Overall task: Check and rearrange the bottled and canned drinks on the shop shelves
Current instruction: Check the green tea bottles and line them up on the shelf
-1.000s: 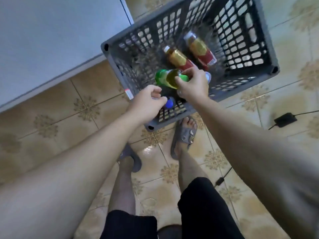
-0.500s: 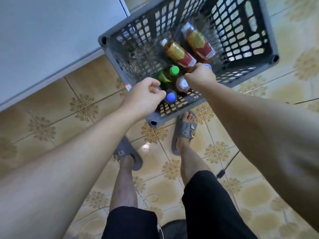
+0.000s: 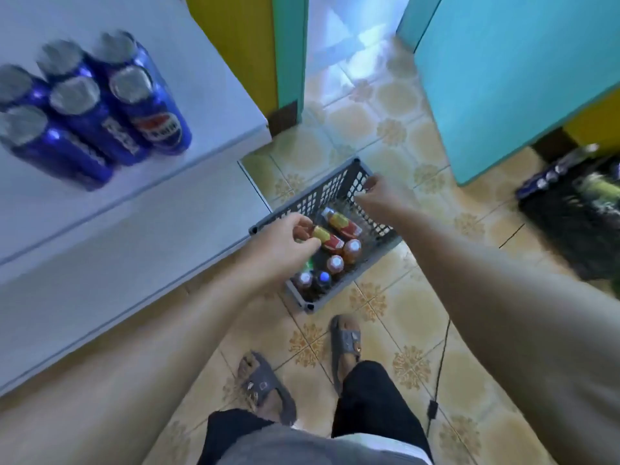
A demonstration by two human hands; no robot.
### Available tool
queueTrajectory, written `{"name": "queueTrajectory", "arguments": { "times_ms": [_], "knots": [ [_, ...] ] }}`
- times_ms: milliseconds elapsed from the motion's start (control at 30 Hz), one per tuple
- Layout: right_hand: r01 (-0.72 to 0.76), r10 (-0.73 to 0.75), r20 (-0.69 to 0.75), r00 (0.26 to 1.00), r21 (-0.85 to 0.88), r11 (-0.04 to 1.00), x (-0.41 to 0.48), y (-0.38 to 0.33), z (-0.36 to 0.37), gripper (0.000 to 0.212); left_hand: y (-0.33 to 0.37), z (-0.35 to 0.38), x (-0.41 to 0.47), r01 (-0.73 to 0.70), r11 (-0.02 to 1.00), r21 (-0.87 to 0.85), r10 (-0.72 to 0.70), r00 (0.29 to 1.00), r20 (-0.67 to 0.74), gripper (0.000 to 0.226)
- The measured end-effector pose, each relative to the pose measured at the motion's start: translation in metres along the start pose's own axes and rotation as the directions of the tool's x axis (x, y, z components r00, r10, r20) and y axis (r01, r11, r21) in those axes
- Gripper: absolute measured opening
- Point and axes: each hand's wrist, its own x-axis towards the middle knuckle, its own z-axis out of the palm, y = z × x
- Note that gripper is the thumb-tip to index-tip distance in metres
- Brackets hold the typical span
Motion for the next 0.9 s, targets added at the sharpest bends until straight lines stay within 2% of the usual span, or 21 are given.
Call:
{"name": "queueTrajectory", "arguments": {
  "times_ms": [67, 200, 400, 533, 633, 733, 800, 900],
  "knots": [
    [0.058, -0.056, -0.073, 0.996, 0.028, 0.998, -0.031, -0.028, -0.041, 0.033, 0.028, -0.033, -0.03, -0.07, 0.997, 0.025, 0.071, 0.996, -0.052, 0.04],
    [0.233, -0.241, -0.197, 0.95, -0.065, 0.97, -0.08, -0.094, -0.129, 0.045, 0.088, -0.097, -0.081, -0.2, 0.97, 0.137, 0.218, 0.967, -0.133, 0.039],
    [0.486, -0.499, -0.398, 0.77, -0.14, 0.863, -0.15, -0.181, -0.243, 0.044, 0.166, -0.174, -0.154, -0.312, 0.929, 0.197, 0.361, 0.88, -0.309, 0.038],
    [0.607, -0.562, -0.524, 0.641, -0.102, 0.788, -0.189, -0.225, -0.308, 0.039, 0.204, -0.222, -0.204, -0.371, 0.887, 0.276, 0.46, 0.774, -0.436, 0.038],
    [0.719, -0.572, -0.608, 0.55, -0.004, 0.695, -0.208, -0.262, -0.331, 0.033, 0.211, -0.255, -0.237, -0.365, 0.866, 0.341, 0.497, 0.694, -0.521, 0.038],
    [0.807, -0.608, -0.627, 0.487, 0.056, 0.588, -0.221, -0.308, -0.334, 0.026, 0.199, -0.296, -0.258, -0.315, 0.877, 0.363, 0.478, 0.642, -0.599, 0.036],
    [0.841, -0.668, -0.605, 0.433, 0.004, 0.541, -0.225, -0.344, -0.333, 0.025, 0.185, -0.332, -0.267, -0.256, 0.893, 0.37, 0.446, 0.609, -0.655, 0.033],
    [0.858, -0.721, -0.592, 0.36, -0.094, 0.505, -0.226, -0.396, -0.328, 0.033, 0.156, -0.387, -0.272, -0.222, 0.921, 0.321, 0.39, 0.561, -0.731, 0.031]
  ]
}}
